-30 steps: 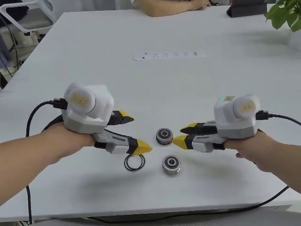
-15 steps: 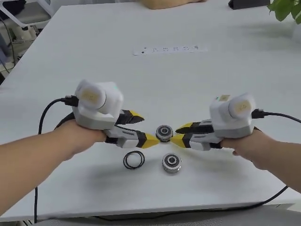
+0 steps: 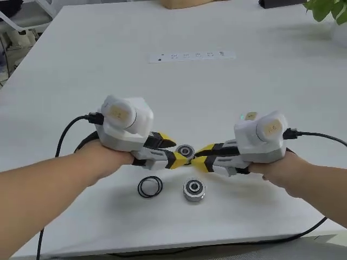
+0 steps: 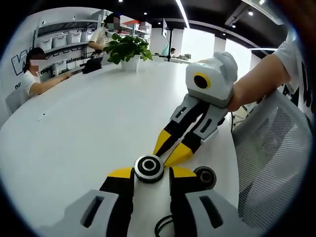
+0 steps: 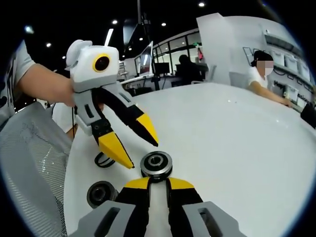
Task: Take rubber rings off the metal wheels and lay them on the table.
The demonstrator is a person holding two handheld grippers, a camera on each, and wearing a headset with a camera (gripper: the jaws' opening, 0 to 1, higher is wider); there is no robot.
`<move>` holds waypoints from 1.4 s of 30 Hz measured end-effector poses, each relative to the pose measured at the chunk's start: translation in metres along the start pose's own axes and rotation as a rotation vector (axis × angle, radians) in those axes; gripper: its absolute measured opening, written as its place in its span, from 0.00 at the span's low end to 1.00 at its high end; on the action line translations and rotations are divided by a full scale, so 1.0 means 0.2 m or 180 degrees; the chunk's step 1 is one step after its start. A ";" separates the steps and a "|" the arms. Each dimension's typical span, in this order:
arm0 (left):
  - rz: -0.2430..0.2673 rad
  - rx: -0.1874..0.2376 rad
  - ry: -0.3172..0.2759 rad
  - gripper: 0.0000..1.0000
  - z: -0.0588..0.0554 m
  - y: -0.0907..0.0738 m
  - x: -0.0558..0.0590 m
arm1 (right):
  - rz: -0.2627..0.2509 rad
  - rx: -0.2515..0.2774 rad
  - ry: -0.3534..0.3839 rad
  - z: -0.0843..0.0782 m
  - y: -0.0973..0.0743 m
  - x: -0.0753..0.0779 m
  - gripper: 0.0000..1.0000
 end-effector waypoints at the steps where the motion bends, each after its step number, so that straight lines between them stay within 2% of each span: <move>1: -0.0003 0.0000 0.0003 0.22 0.00 0.00 0.00 | -0.0001 0.0000 -0.0009 0.00 0.00 0.00 0.09; 8: -0.0023 -0.0059 0.0086 0.16 0.02 0.05 0.01 | -0.0006 0.0020 -0.0012 0.00 0.00 0.00 0.08; 9: -0.0010 -0.0094 0.0115 0.16 0.01 0.05 0.01 | -0.0007 0.0023 -0.0007 0.00 0.00 0.00 0.08; 17: 0.0099 -0.0099 0.0274 0.13 0.01 0.05 0.00 | -0.0021 0.0030 -0.0004 0.00 0.00 0.00 0.07; 21: 0.0093 -0.0063 0.0197 0.13 0.01 0.05 -0.01 | -0.0023 0.0033 0.0029 0.00 0.00 0.00 0.06; 23: 0.0110 0.0007 0.0019 0.09 0.01 0.04 -0.03 | -0.0012 0.0027 0.0068 0.00 0.00 0.00 0.04; 25: 0.0087 0.0063 -0.0052 0.07 0.01 0.04 -0.04 | -0.0010 0.0028 0.0060 -0.01 -0.01 0.00 0.03; 28: 0.0142 -0.0037 0.0212 0.07 0.01 0.04 -0.02 | -0.0011 0.0028 0.0077 -0.01 -0.01 0.00 0.03; 30: 0.0155 -0.0019 0.0165 0.07 0.01 0.05 -0.02 | -0.0018 0.0031 0.0116 -0.01 -0.01 0.00 0.03; 38: 0.0205 0.0006 0.0180 0.07 0.01 0.04 -0.01 | -0.0062 -0.0001 0.0446 -0.01 -0.01 0.01 0.00; 39: 0.0209 0.0005 0.0191 0.07 0.01 0.04 -0.01 | -0.0073 -0.0004 0.0536 -0.01 -0.01 0.01 0.00; 41: 0.0225 0.0014 0.0197 0.07 0.01 0.04 -0.01 | -0.0073 0.0034 0.0882 0.00 -0.01 0.02 0.00; 42: 0.0231 0.0020 0.0196 0.07 0.01 0.04 -0.01 | -0.0086 -0.0005 0.0936 -0.01 -0.01 0.02 0.00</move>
Point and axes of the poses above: the centre of the closed fingertips' face, and the gripper's own axes: y roughly forward along the fingers, x roughly to its right, z roughly out of its top, the point moved 5 cm from there along -y, roughly backward along the fingers, and after that the axes turned 11 degrees about -z, right-handed, at the moved point
